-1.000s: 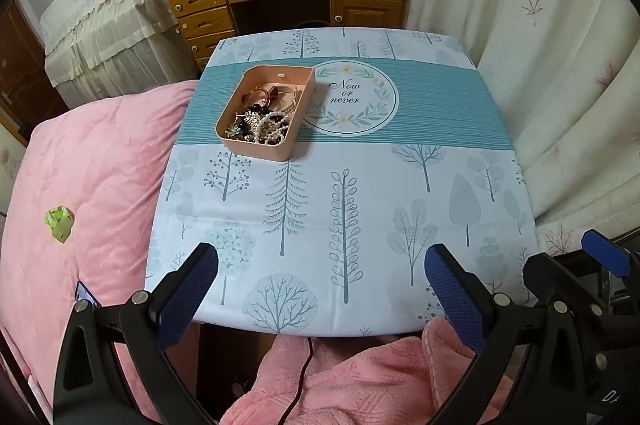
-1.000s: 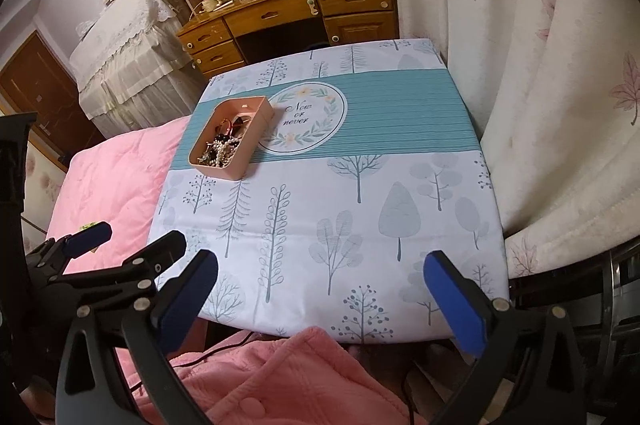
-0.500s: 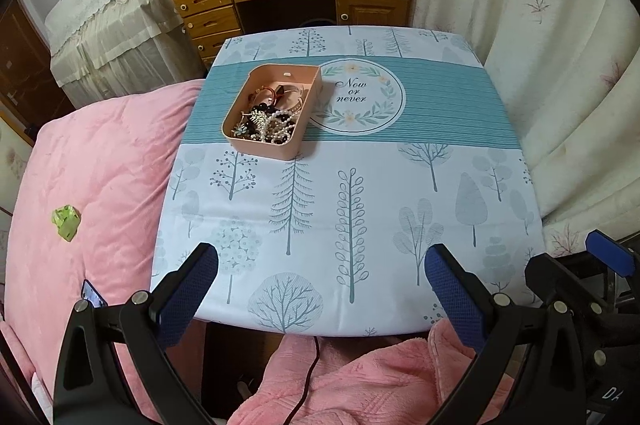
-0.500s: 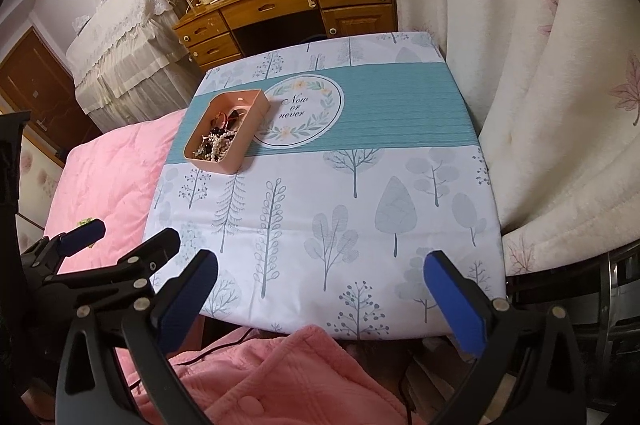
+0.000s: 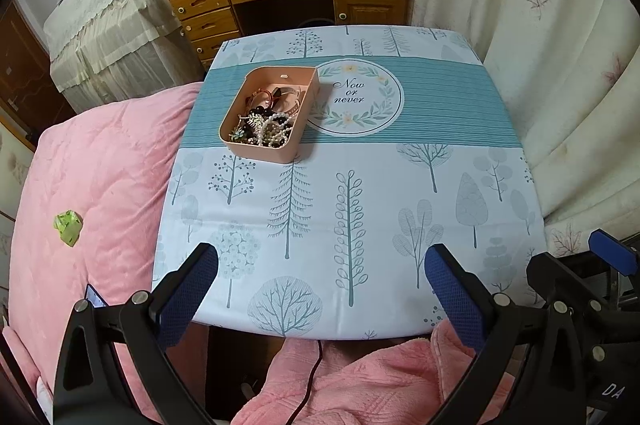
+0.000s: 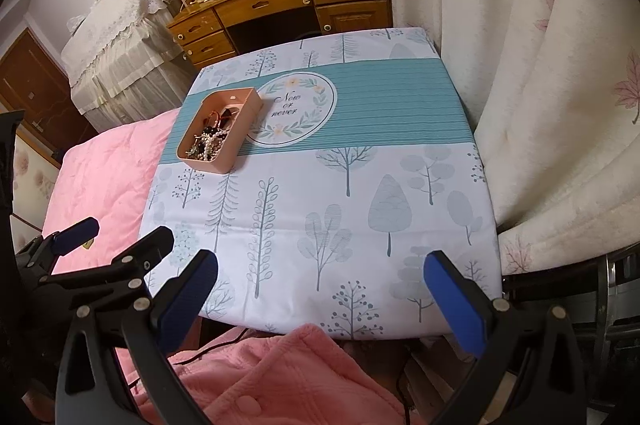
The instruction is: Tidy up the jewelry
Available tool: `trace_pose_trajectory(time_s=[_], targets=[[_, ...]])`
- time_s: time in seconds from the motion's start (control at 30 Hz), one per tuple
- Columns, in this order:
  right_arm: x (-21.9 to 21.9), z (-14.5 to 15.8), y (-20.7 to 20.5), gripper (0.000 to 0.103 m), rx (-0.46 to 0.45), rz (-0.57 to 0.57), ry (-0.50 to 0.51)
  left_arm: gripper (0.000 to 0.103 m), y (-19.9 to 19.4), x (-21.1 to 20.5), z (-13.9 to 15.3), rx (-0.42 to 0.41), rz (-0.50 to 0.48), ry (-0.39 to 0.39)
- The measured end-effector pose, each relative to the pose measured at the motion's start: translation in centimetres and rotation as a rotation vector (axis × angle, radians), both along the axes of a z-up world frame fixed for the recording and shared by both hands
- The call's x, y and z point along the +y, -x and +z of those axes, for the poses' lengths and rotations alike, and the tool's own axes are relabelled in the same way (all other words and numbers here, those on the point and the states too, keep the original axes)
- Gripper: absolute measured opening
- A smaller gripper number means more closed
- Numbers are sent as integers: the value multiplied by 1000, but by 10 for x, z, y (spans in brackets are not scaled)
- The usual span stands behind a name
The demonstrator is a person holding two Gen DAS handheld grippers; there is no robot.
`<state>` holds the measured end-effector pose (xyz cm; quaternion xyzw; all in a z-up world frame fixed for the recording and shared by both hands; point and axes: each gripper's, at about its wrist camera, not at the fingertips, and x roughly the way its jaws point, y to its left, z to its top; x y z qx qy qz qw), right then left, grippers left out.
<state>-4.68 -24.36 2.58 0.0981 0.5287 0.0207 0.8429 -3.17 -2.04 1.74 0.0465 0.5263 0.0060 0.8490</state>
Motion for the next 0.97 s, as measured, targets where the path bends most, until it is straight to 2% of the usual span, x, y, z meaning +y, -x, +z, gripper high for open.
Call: trace_pose_trajectory(time_s=[0.97], targets=[[0, -1, -14, 103, 22, -16, 32, 102, -14, 7, 4, -23, 5, -4]])
